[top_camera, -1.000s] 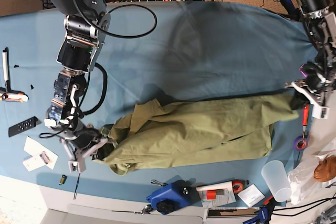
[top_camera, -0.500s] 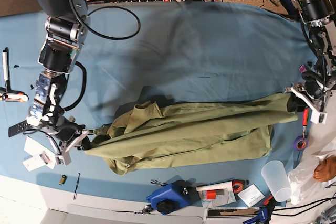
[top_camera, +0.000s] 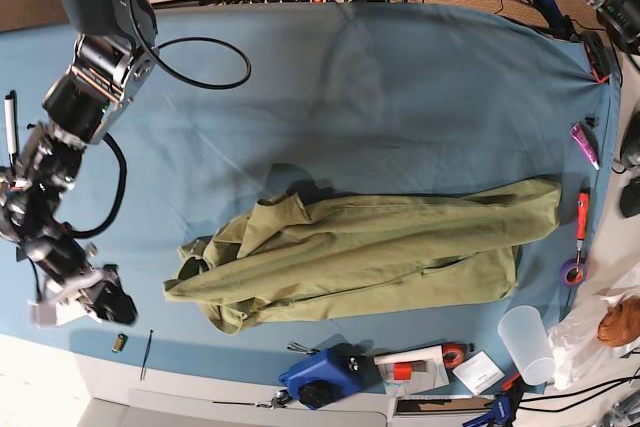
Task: Layout the t-shirt on the table in an organized manner, then fold the t-shirt properly
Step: 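Pull the shirt with both grippers to straighten it lengthwise, then grasp the bunched shirt fabric with the right gripper and tug it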
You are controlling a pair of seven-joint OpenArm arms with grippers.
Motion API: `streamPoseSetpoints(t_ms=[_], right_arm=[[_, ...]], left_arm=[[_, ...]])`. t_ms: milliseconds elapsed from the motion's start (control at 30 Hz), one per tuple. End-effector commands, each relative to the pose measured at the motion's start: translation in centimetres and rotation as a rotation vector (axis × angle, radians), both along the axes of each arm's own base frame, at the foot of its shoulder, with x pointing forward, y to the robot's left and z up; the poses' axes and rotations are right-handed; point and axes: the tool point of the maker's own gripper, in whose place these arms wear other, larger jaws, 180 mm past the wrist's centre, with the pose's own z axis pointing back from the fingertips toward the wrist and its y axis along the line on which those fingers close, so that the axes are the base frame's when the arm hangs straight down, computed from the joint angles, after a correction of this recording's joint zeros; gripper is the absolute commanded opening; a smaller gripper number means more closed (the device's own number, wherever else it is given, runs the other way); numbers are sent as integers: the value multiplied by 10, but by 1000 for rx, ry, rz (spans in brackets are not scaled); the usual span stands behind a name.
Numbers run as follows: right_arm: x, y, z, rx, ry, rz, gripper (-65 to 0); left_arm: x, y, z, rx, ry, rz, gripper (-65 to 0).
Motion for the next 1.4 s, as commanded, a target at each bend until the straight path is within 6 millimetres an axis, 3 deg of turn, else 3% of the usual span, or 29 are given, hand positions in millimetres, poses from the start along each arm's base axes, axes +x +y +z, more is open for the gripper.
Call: streamPoseSetpoints(t_ms=[0,100,200,333,433,533,733,900,1067,1233,1367], right_arm=[[-2,-6,17,-8,-54,-14,-434],[-21,-8,-7,-30,-16,-26,-434],[-37,3,-43,0,48,-18,-434],[-56,38,-89,91,126,6,-434],[-66,71,-111,166,156,30,-434],[-65,104,-118,190,156,82,-434],[-51,159,-123,32,104,180,-434],[-55,195,-132,-20,124,259,-434],[-49,195,-139,-33,150,187,-434],[-56,193,-151,-56,223,194,-434],[-56,197,-146,-22,216,202,-434]], left_arm=[[-1,12,23,36,-57,11,-380],[-16,22,16,61,-30,29,-380],[-25,21,5,62,4,21,-380],[-31,18,-4,55,20,18,-380],[-32,16,-5,59,18,10,-380],[-32,16,-5,59,18,10,-380],[-32,16,-5,59,18,10,-380],[-32,16,-5,59,18,10,-380],[-32,16,-5,64,16,5,-380],[-32,16,-5,64,17,5,-380],[-32,16,-5,64,17,5,-380]])
